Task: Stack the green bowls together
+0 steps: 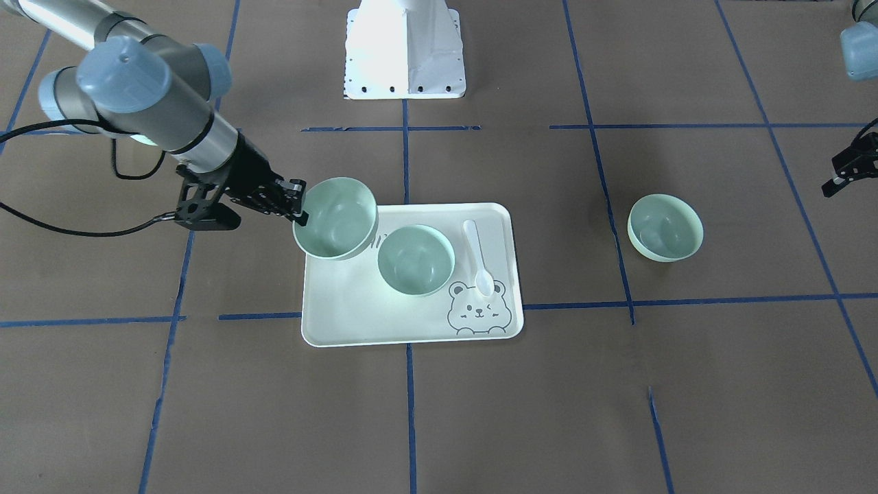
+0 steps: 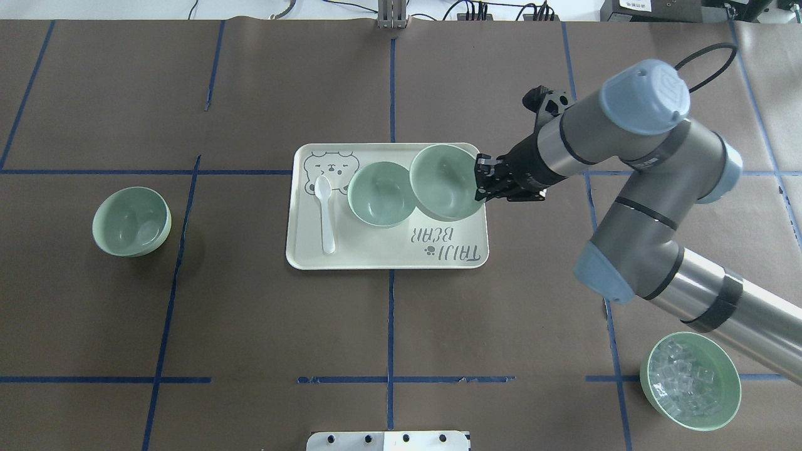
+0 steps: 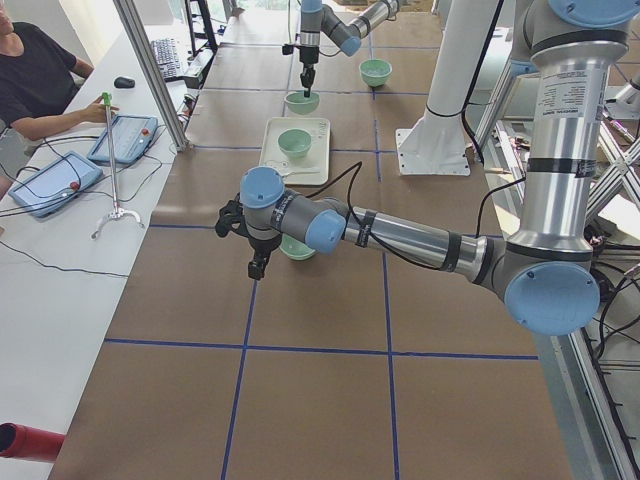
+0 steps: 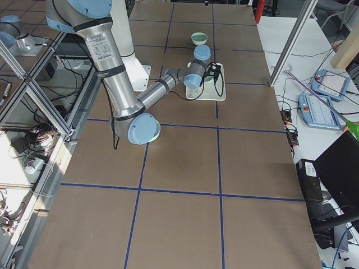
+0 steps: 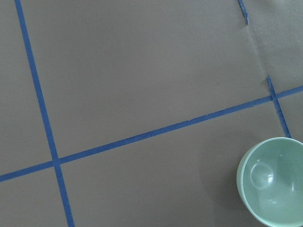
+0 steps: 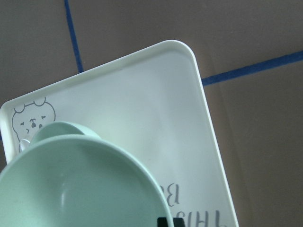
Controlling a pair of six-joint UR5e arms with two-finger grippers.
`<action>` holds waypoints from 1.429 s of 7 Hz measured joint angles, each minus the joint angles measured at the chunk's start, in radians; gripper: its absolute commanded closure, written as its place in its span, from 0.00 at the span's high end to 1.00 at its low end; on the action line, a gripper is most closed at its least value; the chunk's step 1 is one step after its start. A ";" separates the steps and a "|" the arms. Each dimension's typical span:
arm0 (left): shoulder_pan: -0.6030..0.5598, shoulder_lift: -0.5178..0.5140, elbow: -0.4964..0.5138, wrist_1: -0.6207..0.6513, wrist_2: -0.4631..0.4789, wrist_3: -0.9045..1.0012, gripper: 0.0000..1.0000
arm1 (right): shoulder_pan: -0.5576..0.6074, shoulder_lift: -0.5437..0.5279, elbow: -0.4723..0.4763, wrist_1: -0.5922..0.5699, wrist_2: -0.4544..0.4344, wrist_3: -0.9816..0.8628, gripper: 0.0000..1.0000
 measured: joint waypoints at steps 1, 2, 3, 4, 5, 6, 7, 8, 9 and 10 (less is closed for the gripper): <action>0.007 0.000 0.000 -0.011 0.002 -0.022 1.00 | -0.039 0.075 -0.034 -0.056 -0.057 0.027 0.00; 0.009 0.000 0.000 -0.016 0.003 -0.030 1.00 | -0.065 0.126 -0.072 -0.088 -0.104 0.041 0.00; 0.010 0.001 0.000 -0.017 0.005 -0.032 1.00 | -0.078 0.162 -0.109 -0.102 -0.133 0.048 0.00; 0.010 0.001 -0.001 -0.019 0.006 -0.032 1.00 | -0.083 0.191 -0.143 -0.107 -0.146 0.052 0.00; 0.011 0.002 0.000 -0.020 0.007 -0.033 1.00 | -0.085 0.206 -0.163 -0.108 -0.154 0.053 0.00; 0.011 0.002 0.000 -0.021 0.007 -0.033 1.00 | -0.088 0.213 -0.175 -0.108 -0.162 0.053 0.00; 0.011 0.002 -0.001 -0.021 0.007 -0.033 1.00 | -0.093 0.213 -0.180 -0.108 -0.166 0.053 0.00; 0.011 0.002 0.000 -0.021 0.007 -0.032 1.00 | -0.097 0.212 -0.181 -0.108 -0.168 0.052 0.99; 0.011 0.002 0.000 -0.021 0.007 -0.032 1.00 | -0.100 0.211 -0.182 -0.108 -0.170 0.052 1.00; 0.011 0.002 0.000 -0.021 0.007 -0.032 1.00 | -0.105 0.210 -0.184 -0.108 -0.181 0.052 1.00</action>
